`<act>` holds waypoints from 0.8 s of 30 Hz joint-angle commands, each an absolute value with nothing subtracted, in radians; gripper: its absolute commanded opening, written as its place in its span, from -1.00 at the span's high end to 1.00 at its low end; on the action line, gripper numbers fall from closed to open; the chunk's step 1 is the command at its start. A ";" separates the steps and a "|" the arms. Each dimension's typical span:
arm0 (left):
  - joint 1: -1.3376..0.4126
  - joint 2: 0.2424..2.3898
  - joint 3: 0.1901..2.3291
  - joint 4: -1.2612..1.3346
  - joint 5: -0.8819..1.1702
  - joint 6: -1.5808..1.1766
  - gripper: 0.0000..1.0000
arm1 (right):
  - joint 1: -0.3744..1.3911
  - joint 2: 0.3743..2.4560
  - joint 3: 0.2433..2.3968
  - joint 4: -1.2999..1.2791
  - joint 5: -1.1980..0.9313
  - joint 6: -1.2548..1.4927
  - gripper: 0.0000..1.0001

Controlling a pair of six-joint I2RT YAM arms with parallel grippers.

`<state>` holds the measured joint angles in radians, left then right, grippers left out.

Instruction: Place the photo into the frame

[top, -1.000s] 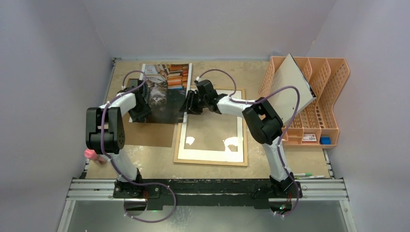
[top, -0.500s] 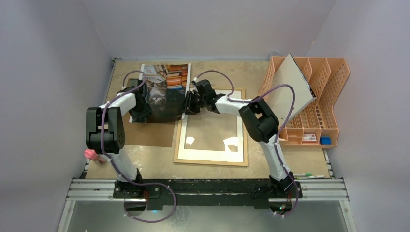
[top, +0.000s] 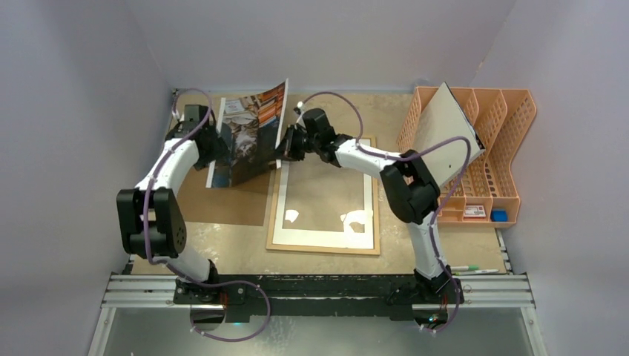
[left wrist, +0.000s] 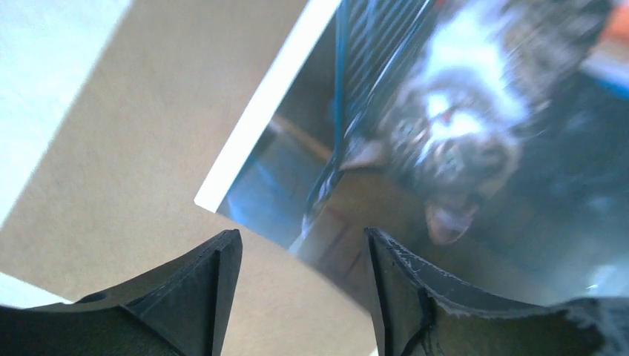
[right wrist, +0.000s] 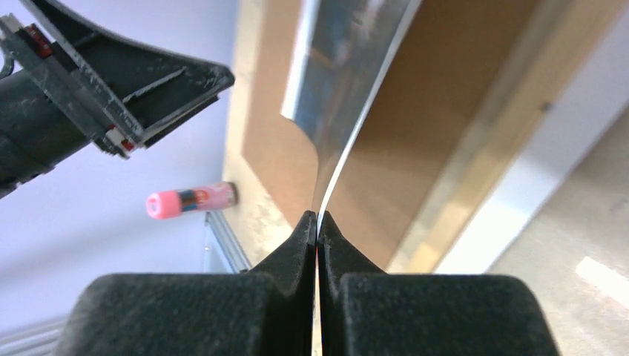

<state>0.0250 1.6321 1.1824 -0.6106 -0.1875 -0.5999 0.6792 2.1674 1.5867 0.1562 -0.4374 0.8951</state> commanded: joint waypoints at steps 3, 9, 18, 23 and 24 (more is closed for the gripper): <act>0.026 1.482 1.357 -0.614 -0.135 -0.614 -0.48 | 0.631 1.956 1.672 0.245 -0.423 0.905 1.00; 0.026 1.445 1.395 -0.618 -0.022 -0.667 -0.62 | 0.603 1.842 1.606 0.312 -0.346 0.941 1.00; 0.034 1.446 1.354 -0.549 0.296 -0.965 -0.68 | 0.597 1.753 1.475 0.374 -0.262 0.994 1.00; 0.034 1.444 1.237 -0.406 0.481 -1.177 -0.69 | 0.598 1.738 1.425 0.400 -0.272 1.039 1.00; 0.035 1.446 1.217 -0.376 0.516 -1.220 -0.69 | 0.597 1.735 1.419 0.406 -0.269 1.046 1.00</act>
<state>0.0265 1.4490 1.2934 -0.5148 0.3111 -0.9943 0.5911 1.7756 1.4422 0.3405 -0.2913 1.0000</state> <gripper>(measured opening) 0.843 0.004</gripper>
